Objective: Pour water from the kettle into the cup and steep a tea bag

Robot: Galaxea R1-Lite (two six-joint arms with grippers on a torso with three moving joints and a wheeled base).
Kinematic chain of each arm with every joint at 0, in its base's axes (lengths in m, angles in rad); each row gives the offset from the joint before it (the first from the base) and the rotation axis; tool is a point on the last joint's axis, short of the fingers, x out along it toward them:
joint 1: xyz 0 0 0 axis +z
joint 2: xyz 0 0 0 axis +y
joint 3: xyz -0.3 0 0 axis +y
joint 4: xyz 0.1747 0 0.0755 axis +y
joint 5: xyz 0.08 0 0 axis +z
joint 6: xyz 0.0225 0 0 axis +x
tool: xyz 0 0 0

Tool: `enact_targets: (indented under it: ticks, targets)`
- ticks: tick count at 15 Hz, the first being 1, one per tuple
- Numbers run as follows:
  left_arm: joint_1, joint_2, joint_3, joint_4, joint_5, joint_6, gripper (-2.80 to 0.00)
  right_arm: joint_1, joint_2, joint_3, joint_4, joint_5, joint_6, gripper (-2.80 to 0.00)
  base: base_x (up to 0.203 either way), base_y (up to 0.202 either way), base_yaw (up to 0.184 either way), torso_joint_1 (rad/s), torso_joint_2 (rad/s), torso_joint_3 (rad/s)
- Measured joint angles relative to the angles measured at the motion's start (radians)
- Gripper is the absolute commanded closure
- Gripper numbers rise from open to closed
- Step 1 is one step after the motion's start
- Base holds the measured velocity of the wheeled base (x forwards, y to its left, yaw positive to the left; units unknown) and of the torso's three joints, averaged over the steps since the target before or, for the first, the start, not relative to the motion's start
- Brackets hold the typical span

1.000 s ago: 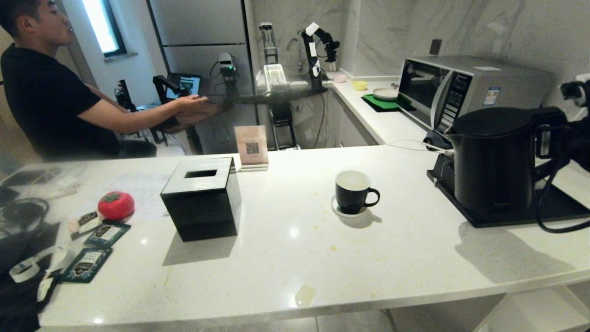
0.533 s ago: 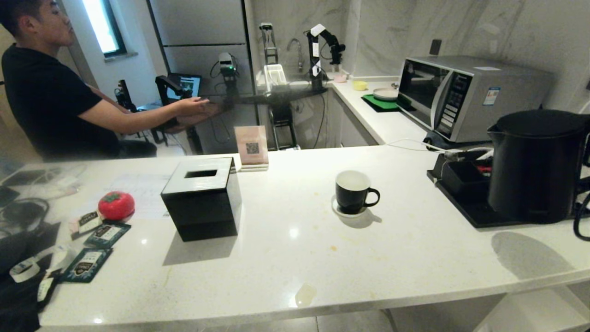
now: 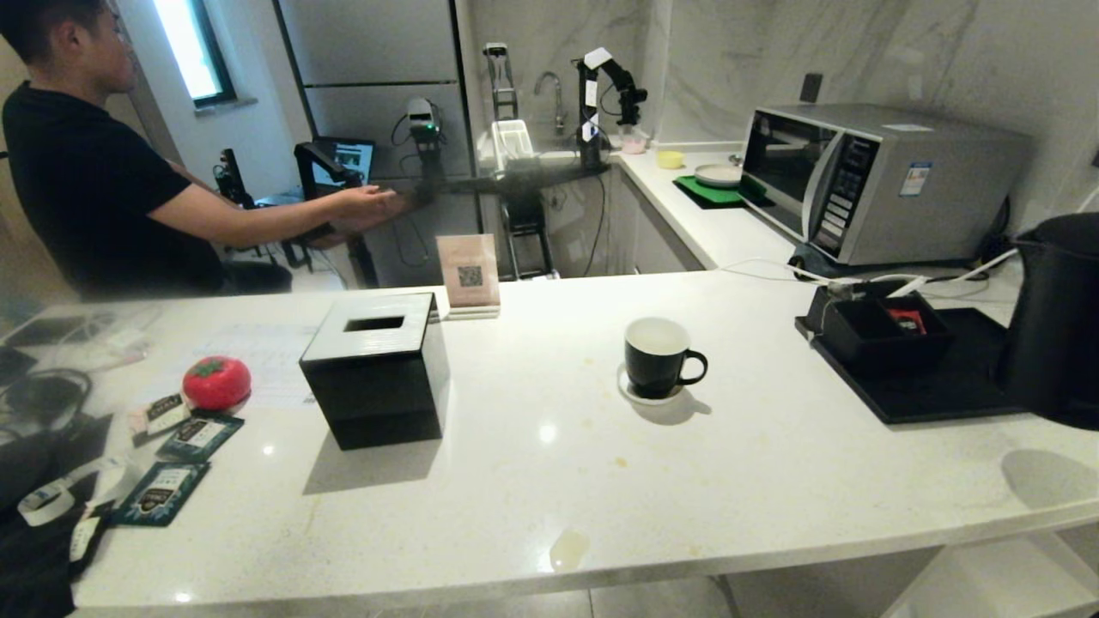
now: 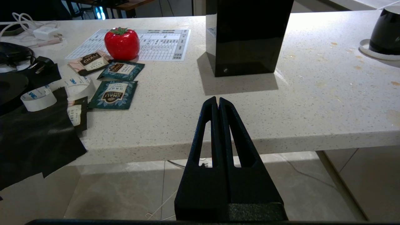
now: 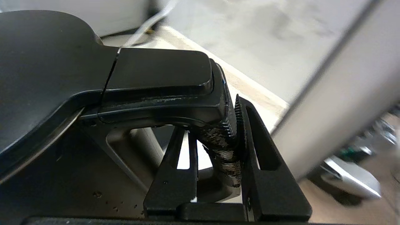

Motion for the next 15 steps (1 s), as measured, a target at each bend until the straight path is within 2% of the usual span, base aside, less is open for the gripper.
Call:
enact_targets:
  ticks: [3, 8, 15]
  targets:
    - [0.000, 0.000, 0.000, 0.000, 0.000, 0.000, 0.00, -0.071, 0.018, 0.000, 0.001, -0.001, 0.033, 0.00, 0.000, 0.000, 0.000, 0.000, 0.00, 0.000]
    - [0.000, 0.000, 0.000, 0.000, 0.000, 0.000, 0.00, -0.152, 0.072, -0.019, -0.023, -0.001, 0.035, 0.00, 0.000, 0.000, 0.000, 0.000, 0.00, 0.000]
    - [0.000, 0.000, 0.000, 0.000, 0.000, 0.000, 0.00, -0.183, 0.198, -0.113, -0.061, -0.010, 0.067, 0.00, 0.000, 0.000, 0.000, 0.000, 0.00, 0.000]
